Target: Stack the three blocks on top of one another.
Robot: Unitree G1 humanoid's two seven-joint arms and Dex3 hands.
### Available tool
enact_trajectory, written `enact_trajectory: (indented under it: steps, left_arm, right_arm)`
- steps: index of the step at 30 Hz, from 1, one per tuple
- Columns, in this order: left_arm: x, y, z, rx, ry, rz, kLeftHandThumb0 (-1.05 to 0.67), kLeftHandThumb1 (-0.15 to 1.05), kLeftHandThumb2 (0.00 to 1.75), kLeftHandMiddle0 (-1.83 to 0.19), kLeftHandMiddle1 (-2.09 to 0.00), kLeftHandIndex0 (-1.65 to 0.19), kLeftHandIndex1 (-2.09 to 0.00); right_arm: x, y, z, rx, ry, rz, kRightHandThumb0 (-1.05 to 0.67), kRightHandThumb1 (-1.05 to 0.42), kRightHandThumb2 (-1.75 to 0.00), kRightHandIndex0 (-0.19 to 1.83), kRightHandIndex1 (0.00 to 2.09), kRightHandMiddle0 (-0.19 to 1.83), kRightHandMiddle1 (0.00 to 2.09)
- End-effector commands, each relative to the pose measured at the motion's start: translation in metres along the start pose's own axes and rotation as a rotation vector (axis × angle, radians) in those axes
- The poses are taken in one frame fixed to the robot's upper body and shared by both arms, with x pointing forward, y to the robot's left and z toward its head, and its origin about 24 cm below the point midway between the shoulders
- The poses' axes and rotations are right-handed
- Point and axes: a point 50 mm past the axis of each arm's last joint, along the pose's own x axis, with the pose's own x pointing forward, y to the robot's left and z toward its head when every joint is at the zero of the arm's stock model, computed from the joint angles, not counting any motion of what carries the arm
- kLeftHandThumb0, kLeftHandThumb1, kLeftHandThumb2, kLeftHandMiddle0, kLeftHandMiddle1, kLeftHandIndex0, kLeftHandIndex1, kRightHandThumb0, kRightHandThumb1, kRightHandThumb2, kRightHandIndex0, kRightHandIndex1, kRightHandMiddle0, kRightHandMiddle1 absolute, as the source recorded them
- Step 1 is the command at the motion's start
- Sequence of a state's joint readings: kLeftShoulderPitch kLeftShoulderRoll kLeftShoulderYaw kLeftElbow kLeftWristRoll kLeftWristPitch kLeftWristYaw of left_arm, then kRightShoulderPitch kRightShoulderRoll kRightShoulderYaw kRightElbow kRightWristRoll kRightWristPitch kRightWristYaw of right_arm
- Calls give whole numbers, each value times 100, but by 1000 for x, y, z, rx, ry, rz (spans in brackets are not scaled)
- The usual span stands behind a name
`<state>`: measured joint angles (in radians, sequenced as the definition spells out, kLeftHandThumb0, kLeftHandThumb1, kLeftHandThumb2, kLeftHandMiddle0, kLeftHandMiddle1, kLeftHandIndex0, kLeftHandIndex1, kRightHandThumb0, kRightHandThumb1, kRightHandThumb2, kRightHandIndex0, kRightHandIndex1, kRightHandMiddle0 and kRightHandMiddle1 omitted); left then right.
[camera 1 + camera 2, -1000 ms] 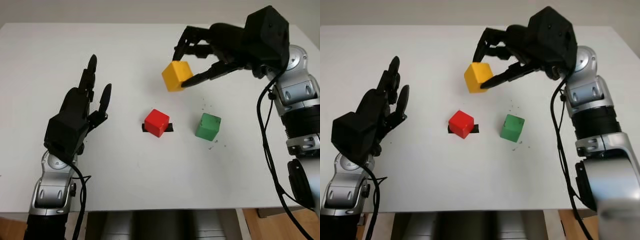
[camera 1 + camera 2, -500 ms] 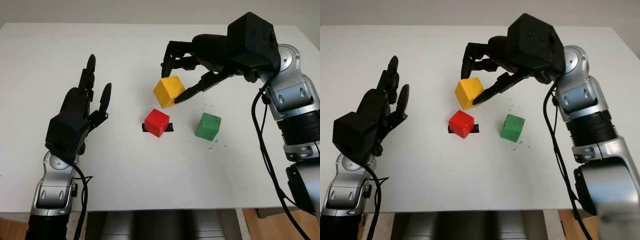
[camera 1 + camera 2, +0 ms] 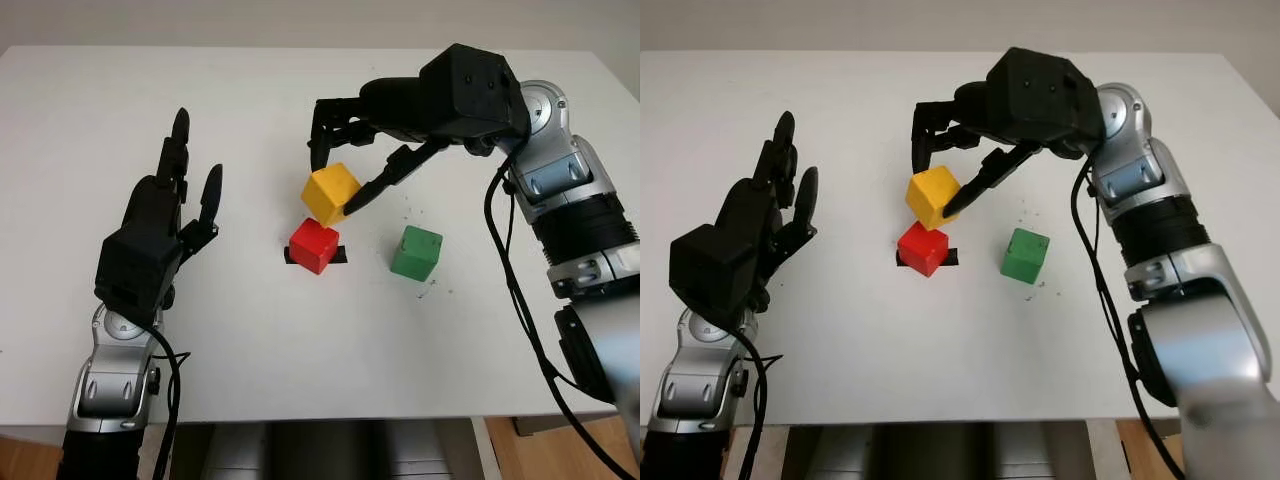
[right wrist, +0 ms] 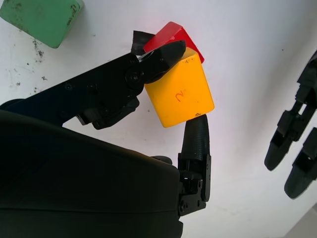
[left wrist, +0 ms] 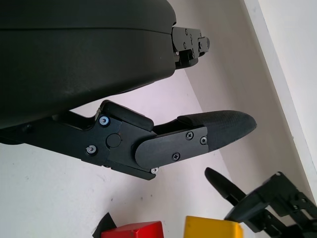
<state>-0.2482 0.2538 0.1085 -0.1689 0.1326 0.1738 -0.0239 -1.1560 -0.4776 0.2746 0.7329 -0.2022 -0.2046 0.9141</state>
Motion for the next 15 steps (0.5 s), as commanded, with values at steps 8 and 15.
enact_trajectory:
  steps: [8,15]
  left_arm:
    - [-3,-1,2,10,-9,8,-83,105,68,7,-5,6,-6]
    - [-4,-2,0,8,-4,11,-84,105,69,8,-5,7,-6]
  right_arm:
    - [7,-10,13,-53,-95,4,-43,-95,-5,26,6,31,161]
    - [12,-8,13,-82,-104,20,-43,-96,-5,24,5,30,161]
